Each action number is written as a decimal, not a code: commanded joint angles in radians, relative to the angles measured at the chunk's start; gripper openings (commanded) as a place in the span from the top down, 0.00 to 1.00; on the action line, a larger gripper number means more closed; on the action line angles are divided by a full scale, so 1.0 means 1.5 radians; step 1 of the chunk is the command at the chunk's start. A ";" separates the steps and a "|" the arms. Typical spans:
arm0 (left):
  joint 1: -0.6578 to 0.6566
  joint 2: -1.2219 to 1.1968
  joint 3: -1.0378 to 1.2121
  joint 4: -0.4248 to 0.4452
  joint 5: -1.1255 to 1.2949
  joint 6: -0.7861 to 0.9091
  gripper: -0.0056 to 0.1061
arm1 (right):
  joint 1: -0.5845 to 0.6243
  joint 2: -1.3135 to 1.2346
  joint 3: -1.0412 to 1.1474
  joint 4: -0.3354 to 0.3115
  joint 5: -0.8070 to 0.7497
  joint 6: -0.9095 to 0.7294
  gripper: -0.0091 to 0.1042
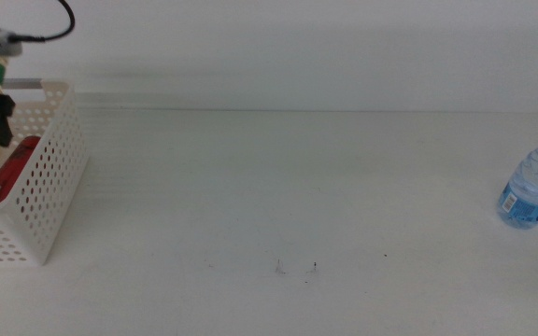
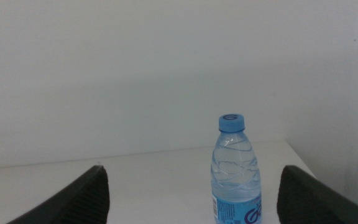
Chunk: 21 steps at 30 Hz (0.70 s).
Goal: Use arms to grab the bottles and put them into the dustbin to the left of the table.
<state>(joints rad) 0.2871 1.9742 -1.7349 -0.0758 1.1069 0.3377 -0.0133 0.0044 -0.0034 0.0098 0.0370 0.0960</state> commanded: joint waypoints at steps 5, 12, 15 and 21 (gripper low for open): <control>0.001 0.023 -0.014 0.001 0.006 -0.001 0.80 | -0.005 -0.003 0.002 -0.002 -0.007 -0.002 0.20; 0.001 0.026 -0.014 0.010 0.006 0.004 0.48 | -0.005 -0.003 0.002 -0.002 -0.007 -0.002 0.20; 0.000 0.023 -0.014 0.011 0.013 0.004 0.18 | -0.005 -0.003 0.002 -0.002 -0.007 -0.002 0.20; -0.023 -0.023 -0.015 0.070 0.007 -0.028 0.11 | -0.005 -0.003 0.002 -0.002 -0.007 -0.002 0.20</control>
<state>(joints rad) 0.2665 1.9729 -1.7454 0.0079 1.1269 0.3184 -0.0133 0.0044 -0.0034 0.0098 0.0370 0.0960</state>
